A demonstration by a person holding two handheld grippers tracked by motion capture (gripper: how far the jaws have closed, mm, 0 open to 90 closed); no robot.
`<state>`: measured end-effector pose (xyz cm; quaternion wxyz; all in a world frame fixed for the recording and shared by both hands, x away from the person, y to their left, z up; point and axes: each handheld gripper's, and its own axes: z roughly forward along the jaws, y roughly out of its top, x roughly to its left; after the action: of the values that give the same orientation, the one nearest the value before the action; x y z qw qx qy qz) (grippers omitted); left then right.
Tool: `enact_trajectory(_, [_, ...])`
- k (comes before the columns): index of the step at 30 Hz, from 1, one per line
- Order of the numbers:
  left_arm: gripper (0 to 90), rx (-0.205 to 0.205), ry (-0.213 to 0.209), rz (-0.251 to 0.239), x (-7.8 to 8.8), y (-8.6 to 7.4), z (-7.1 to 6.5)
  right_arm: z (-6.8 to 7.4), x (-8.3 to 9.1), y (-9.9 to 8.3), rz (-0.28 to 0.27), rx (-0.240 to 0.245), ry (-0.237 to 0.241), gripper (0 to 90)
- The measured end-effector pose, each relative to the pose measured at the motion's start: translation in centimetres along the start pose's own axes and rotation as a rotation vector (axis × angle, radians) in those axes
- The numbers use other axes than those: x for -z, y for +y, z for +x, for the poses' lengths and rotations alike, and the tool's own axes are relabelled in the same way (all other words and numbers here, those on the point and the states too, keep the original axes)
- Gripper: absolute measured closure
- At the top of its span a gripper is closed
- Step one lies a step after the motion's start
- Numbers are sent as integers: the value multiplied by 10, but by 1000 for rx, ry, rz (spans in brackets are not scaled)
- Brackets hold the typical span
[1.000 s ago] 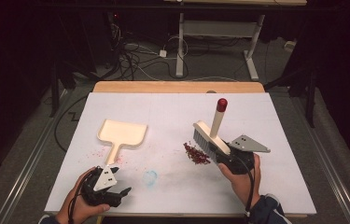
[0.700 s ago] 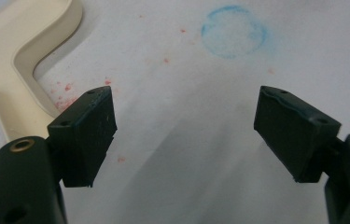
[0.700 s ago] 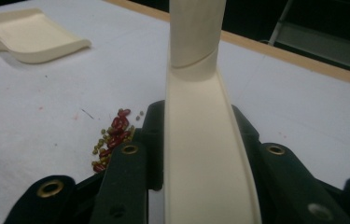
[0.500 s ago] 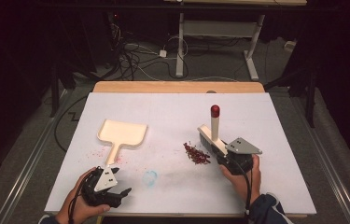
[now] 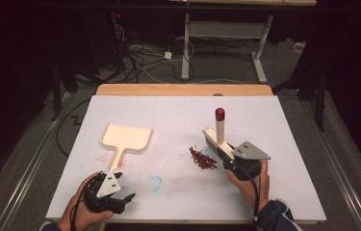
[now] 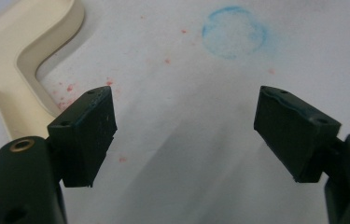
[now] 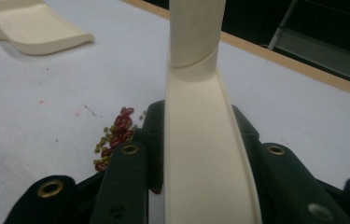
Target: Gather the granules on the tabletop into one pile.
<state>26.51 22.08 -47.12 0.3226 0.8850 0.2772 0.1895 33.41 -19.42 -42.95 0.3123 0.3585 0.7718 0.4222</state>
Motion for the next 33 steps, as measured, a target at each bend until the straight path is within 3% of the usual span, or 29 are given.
enact_trajectory(4, [201,10,10,-8,2,0,2,-14,12,6,-25,-29,6,683])
enact_trajectory(7, [201,11,17,-9,3,0,2,-23,23,9,-26,-59,40,683])
enact_trajectory(11, [201,13,25,-16,4,0,3,-34,42,11,-20,-43,57,683])
enact_trajectory(13, [201,13,32,-17,5,0,3,-41,52,11,-11,-41,89,683])
enact_trajectory(23, [201,17,61,-24,7,0,6,-63,104,0,101,-10,259,681])
enact_trajectory(27, [201,31,55,-19,7,-1,6,-68,120,-5,143,-32,340,681])
enact_trajectory(30, [201,33,52,-19,6,0,6,-72,122,-9,181,-65,400,681])
enact_trajectory(33, [201,28,46,-17,5,1,6,-77,112,-13,236,-95,422,680])
